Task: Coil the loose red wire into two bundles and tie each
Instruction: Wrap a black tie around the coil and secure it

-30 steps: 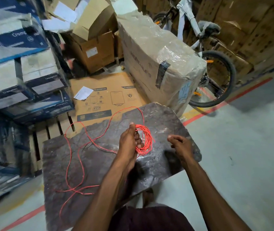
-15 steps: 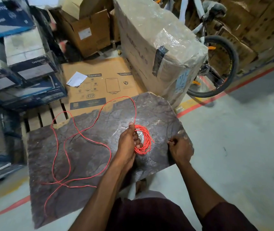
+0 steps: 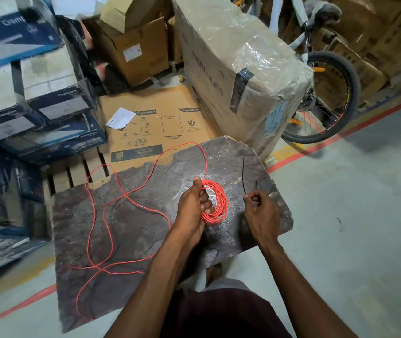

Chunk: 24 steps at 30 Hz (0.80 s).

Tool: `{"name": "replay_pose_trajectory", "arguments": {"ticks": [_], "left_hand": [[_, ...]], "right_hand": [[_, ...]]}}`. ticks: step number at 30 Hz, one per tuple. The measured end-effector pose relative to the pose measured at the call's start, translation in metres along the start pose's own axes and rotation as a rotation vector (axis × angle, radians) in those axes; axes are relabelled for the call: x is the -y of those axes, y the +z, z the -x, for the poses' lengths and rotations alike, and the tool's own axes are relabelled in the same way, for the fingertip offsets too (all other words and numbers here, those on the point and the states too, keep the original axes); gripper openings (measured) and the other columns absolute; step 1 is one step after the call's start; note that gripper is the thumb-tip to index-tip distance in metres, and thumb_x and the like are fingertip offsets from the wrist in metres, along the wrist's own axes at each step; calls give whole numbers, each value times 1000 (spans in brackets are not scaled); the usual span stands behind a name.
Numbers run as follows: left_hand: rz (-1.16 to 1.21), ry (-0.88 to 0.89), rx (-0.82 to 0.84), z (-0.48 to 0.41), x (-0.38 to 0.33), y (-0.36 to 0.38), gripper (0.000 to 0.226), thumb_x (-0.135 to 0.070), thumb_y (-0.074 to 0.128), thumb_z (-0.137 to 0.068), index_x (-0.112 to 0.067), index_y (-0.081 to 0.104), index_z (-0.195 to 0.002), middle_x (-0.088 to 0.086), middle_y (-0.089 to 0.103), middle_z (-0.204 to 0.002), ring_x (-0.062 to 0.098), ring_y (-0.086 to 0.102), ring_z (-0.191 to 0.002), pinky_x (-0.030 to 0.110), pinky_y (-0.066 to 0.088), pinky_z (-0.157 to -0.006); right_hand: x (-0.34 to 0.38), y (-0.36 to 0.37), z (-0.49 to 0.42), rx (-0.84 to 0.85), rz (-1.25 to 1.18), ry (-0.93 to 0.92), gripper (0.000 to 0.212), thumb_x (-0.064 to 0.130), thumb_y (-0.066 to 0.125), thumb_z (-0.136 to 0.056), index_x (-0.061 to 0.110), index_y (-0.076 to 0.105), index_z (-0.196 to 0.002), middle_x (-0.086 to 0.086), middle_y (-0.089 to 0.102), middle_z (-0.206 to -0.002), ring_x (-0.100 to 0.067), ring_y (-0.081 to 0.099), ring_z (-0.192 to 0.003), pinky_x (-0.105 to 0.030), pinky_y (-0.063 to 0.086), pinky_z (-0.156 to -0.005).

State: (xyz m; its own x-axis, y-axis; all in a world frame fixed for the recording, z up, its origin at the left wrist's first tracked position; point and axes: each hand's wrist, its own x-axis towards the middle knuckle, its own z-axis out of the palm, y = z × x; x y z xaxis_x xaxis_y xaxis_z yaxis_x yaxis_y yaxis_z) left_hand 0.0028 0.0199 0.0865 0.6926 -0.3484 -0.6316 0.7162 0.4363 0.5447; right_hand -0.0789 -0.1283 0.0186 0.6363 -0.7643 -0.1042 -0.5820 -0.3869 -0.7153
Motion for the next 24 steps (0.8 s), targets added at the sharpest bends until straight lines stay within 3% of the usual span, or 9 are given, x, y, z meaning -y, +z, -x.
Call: {"name": "replay_pose_trajectory", "arguments": {"ticks": [3, 6, 11, 17, 24], "left_hand": [[101, -30, 65, 8, -13, 5, 42, -35, 43, -108, -17, 37, -70, -8, 27, -45, 3, 26, -32, 18, 29, -33], [129, -13, 125, 18, -32, 11, 42, -37, 42, -107, -17, 38, -70, -8, 28, -46, 3, 26, -33, 18, 31, -34], [108, 33, 163, 27, -51, 13, 41, -39, 42, -107, -18, 39, -72, -9, 28, -45, 3, 27, -32, 20, 41, -41], [150, 9, 166, 32, -59, 3, 43, -40, 41, -107, -19, 38, -70, -9, 28, -42, 3, 27, -30, 20, 40, -40], [160, 26, 184, 38, -71, -6, 43, -39, 41, -107, -17, 38, -70, -8, 29, -42, 4, 29, -32, 19, 38, -41]], "right_hand": [[21, -5, 17, -29, -133, -149, 10, 20, 70, -94, 25, 73, -103, 11, 71, -87, -12, 68, -81, -25, 47, -72], [34, -8, 29, -68, -226, -284, 18, 13, 71, -95, 25, 78, -106, 13, 76, -99, -3, 68, -82, -11, 49, -75], [41, -1, 37, -126, -279, -358, 16, 9, 73, -92, 21, 79, -101, 8, 78, -98, -7, 71, -84, -26, 57, -79], [40, 16, 48, -105, -301, -386, 14, 11, 73, -93, 20, 78, -103, 9, 78, -99, -8, 73, -86, -38, 60, -77], [56, 21, 61, -97, -283, -481, 18, 2, 76, -89, 18, 78, -96, 15, 73, -94, -6, 69, -84, -26, 55, -69]]}}
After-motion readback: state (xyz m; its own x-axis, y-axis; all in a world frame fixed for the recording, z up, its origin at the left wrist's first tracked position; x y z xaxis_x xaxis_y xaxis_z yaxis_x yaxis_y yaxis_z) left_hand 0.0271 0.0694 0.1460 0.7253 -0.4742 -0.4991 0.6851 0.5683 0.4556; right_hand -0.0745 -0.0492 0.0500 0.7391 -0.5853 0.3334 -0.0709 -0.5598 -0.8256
